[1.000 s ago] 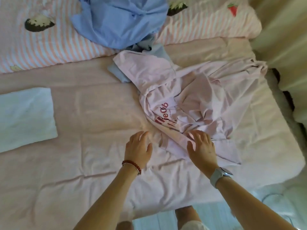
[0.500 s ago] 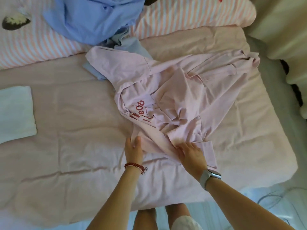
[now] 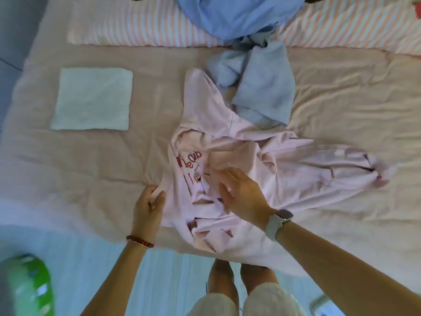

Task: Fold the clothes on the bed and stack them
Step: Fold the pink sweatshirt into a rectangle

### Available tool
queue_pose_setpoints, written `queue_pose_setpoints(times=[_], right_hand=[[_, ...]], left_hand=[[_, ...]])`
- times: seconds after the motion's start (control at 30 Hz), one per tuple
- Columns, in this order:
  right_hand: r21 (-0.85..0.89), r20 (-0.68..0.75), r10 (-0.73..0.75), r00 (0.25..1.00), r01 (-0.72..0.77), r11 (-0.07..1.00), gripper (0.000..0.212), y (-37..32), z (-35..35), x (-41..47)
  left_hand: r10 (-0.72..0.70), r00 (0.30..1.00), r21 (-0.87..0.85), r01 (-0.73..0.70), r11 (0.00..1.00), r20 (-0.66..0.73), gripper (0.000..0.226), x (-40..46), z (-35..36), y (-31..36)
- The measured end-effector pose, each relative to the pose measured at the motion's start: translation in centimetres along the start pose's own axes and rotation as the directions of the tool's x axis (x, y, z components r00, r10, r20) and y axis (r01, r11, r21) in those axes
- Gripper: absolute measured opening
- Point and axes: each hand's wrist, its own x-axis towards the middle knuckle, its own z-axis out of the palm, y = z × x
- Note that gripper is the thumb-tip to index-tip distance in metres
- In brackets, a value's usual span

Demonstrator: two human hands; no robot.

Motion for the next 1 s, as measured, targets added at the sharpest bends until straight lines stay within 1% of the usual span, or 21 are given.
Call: queue_pose_setpoints(times=[0.1, 0.13, 0.17, 0.23, 0.27, 0.3, 0.33, 0.37, 0.4, 0.43, 0.47, 0.53, 0.6, 0.63, 0.67, 0.73, 0.77, 0.83, 0.9, 0.93, 1.0], right_hand=[[-0.061, 0.222, -0.175, 0.959, 0.193, 0.979, 0.041, -2.4, 0.7, 5.1], [-0.04, 0.275, -0.195, 0.941, 0.214, 0.976, 0.04, -3.3, 1.1, 6.3], [0.005, 0.289, -0.195, 0.937, 0.202, 0.979, 0.036, -4.3, 1.7, 7.1], [0.096, 0.226, -0.112, 0.968, 0.093, 0.991, 0.025, -6.0, 3.0, 7.6], [0.1, 0.218, -0.022, 0.976, 0.0, 0.995, 0.021, -6.7, 3.4, 7.6], [0.078, 0.267, 0.086, 0.96, -0.111, 0.991, 0.023, -7.1, 3.6, 7.5], [0.069, 0.358, 0.194, 0.913, -0.233, 0.97, 0.029, -7.4, 3.7, 7.4], [0.08, 0.453, 0.288, 0.844, -0.36, 0.929, 0.037, -7.5, 3.7, 7.2], [0.101, 0.516, 0.36, 0.777, -0.473, 0.876, 0.043, -7.6, 3.6, 7.0], [0.11, 0.545, 0.404, 0.735, -0.541, 0.834, 0.046, -7.6, 3.3, 6.7], [0.079, 0.558, 0.428, 0.711, -0.559, 0.825, 0.046, -7.3, 3.0, 6.5], [-0.054, 0.581, 0.46, 0.671, -0.532, 0.845, 0.04, -6.3, 2.0, 6.0], [-0.121, 0.589, 0.493, 0.641, -0.533, 0.837, 0.02, -5.3, 0.4, 5.6], [-0.07, 0.587, 0.497, 0.638, -0.572, 0.817, 0.013, -4.7, -0.5, 5.4], [0.02, 0.578, 0.509, 0.637, -0.635, 0.772, 0.018, -4.4, -1.5, 5.0], [0.181, 0.522, 0.534, 0.664, -0.699, 0.692, 0.023, -3.9, -3.6, 4.0], [0.225, 0.477, 0.547, 0.688, -0.697, 0.681, 0.026, -3.6, -4.6, 3.4], [0.301, 0.392, 0.562, 0.728, -0.679, 0.669, 0.031, -3.2, -6.7, 2.1], [0.403, 0.334, 0.551, 0.765, -0.645, 0.65, 0.037, -3.2, -8.9, 1.0], [0.463, 0.325, 0.546, 0.772, -0.634, 0.62, 0.037, -3.4, -10.0, 0.4], [0.537, 0.311, 0.518, 0.797, -0.597, 0.596, 0.038, -3.8, -12.3, -0.8]], left_hand=[[0.189, 0.977, 0.04, -0.194, 0.98, 0.098, 0.029, -1.3, -1.4, 0.5], [0.229, 0.969, 0.042, -0.233, 0.971, 0.093, 0.028, -1.7, -1.9, 0.7], [0.227, 0.972, 0.038, -0.23, 0.973, 0.059, 0.024, -1.9, -2.5, 0.8], [0.135, 0.99, -0.018, -0.136, 0.991, -0.051, 0.014, -2.3, -3.4, 1.0], [0.093, 0.992, -0.044, -0.097, 0.994, -0.08, 0.01, -2.5, -3.7, 1.1], [0.08, 0.994, -0.059, -0.085, 0.995, -0.073, 0.009, -2.6, -3.8, 1.1], [0.093, 0.995, -0.064, -0.095, 0.993, -0.037, 0.013, -2.9, -3.7, 1.3], [0.126, 0.992, -0.066, -0.125, 0.99, 0.013, 0.024, -3.1, -3.5, 1.6], [0.17, 0.983, -0.059, -0.166, 0.984, 0.071, 0.039, -3.4, -3.1, 2.0], [0.215, 0.967, -0.049, -0.211, 0.976, 0.133, 0.051, -3.6, -2.7, 2.5], [0.252, 0.948, -0.051, -0.246, 0.968, 0.196, 0.057, -3.8, -2.3, 3.0], [0.307, 0.894, -0.098, -0.291, 0.952, 0.326, 0.056, -4.1, -1.6, 3.5], [0.327, 0.827, -0.163, -0.283, 0.945, 0.457, 0.051, -4.0, -1.1, 3.6], [0.31, 0.814, -0.174, -0.257, 0.951, 0.492, 0.047, -3.8, -1.1, 3.6], [0.287, 0.827, -0.169, -0.233, 0.958, 0.484, 0.042, -3.3, -1.1, 3.5], [0.24, 0.898, -0.1, -0.218, 0.971, 0.369, 0.021, -1.6, -0.8, 3.3], [0.236, 0.919, -0.044, -0.234, 0.971, 0.316, 0.02, -0.6, -0.5, 3.5], [0.301, 0.905, 0.018, -0.321, 0.947, 0.302, 0.049, 1.4, 0.7, 4.9], [0.366, 0.829, 0.09, -0.44, 0.893, 0.423, 0.078, 2.6, 2.8, 7.0], [0.375, 0.791, 0.162, -0.502, 0.85, 0.484, 0.085, 2.7, 4.1, 8.2], [0.415, 0.754, 0.256, -0.593, 0.763, 0.51, 0.082, 2.8, 6.1, 10.5]])
